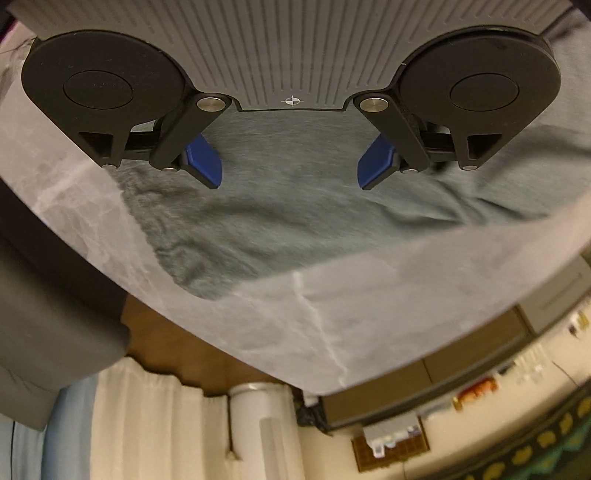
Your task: Fold clothes
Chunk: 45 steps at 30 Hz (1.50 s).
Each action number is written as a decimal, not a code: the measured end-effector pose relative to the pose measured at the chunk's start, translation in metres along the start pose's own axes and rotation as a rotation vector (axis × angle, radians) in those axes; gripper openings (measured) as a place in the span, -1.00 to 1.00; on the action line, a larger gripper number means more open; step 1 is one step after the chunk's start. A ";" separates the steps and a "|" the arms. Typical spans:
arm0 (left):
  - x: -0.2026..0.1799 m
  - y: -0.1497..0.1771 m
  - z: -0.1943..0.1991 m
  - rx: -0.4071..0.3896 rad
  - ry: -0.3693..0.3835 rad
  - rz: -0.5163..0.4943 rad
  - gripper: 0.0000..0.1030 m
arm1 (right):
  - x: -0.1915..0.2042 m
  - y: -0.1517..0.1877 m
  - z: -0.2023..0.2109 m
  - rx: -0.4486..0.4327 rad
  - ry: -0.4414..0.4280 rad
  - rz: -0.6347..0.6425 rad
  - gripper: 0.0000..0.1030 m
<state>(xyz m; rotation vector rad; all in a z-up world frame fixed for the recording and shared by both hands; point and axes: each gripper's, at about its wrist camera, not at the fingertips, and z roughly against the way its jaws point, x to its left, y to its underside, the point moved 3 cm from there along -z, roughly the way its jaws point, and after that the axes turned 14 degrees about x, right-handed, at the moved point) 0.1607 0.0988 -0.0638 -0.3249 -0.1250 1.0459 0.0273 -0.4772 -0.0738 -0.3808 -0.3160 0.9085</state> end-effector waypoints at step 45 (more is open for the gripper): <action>0.105 0.088 0.094 -0.257 -0.156 0.679 0.38 | 0.223 0.030 0.055 -0.116 -0.472 0.504 -0.87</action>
